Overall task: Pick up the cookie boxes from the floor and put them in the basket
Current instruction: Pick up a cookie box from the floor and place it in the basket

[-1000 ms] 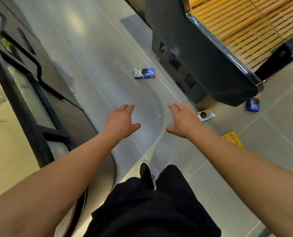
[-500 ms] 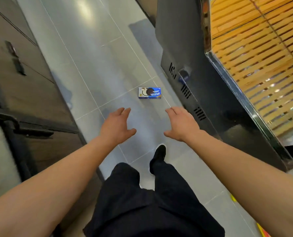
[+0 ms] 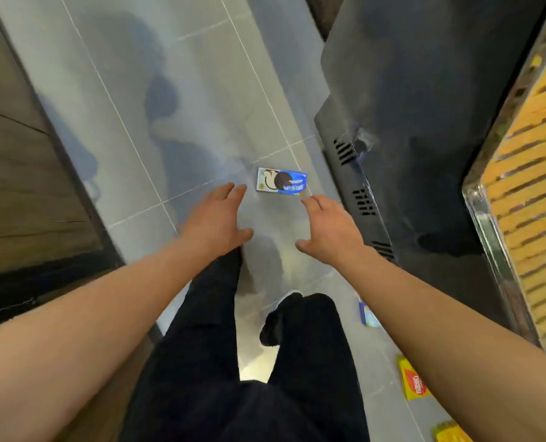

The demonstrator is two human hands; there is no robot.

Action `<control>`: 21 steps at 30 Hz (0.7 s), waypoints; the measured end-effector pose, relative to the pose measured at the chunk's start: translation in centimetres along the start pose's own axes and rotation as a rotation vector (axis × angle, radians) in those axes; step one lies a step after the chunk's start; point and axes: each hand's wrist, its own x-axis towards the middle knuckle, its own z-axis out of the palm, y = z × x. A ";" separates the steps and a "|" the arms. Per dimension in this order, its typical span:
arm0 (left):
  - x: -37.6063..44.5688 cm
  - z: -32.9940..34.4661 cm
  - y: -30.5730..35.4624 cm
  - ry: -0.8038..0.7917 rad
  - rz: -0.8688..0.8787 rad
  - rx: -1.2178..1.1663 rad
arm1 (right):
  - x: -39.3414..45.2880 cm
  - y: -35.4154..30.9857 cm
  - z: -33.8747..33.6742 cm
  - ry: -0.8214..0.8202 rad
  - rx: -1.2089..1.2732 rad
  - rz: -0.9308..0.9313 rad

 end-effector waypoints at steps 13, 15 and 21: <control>23.4 12.1 -8.2 -0.069 0.006 -0.011 | 25.3 4.4 11.5 -0.116 0.002 0.053; 26.9 15.4 -9.3 -0.071 0.022 -0.003 | 29.3 5.6 15.2 -0.124 0.013 0.057; 39.4 27.6 -12.7 -0.076 0.098 0.145 | 41.6 11.5 27.0 -0.089 -0.033 0.125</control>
